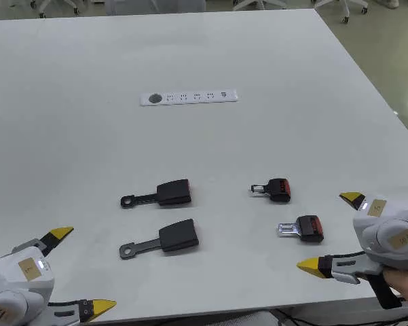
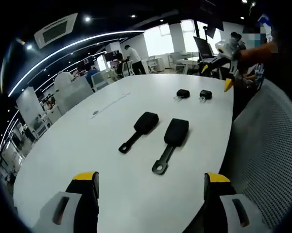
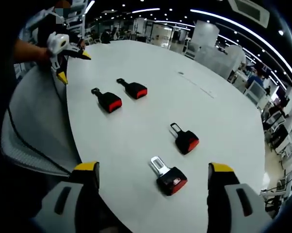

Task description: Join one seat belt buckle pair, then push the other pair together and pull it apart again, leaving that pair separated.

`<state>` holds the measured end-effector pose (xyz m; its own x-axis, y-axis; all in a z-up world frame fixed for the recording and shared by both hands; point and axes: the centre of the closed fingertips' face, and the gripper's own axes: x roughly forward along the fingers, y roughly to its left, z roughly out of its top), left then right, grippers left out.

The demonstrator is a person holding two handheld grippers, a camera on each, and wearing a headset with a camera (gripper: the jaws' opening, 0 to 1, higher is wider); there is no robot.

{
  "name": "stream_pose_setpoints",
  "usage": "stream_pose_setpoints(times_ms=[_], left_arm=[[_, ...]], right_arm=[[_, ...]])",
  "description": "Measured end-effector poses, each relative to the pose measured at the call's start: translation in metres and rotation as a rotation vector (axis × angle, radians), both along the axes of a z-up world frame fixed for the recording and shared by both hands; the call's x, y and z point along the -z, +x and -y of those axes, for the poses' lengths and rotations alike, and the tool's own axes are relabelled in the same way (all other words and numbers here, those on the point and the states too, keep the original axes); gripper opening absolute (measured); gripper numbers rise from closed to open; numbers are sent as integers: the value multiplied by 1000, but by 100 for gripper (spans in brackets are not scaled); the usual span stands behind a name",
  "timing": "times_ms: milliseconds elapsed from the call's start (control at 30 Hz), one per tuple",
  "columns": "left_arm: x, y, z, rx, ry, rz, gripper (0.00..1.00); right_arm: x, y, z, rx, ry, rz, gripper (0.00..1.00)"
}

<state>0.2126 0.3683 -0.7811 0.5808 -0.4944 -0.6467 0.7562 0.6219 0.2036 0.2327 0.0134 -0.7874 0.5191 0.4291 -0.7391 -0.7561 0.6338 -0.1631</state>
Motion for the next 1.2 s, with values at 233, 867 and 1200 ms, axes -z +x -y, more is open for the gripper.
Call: stream_pose_setpoints(times_ms=[233,867,1200], left_arm=[[0,1,-1,-4,6,4,91],[1,-1,1,2,16,1,91],[-4,-2,4,-1,17,4,91]], right_arm=[[0,1,3,13,6,4,93],[3,-4,5,16,2,1,91],[5,-4,1,12,1,-5,90]])
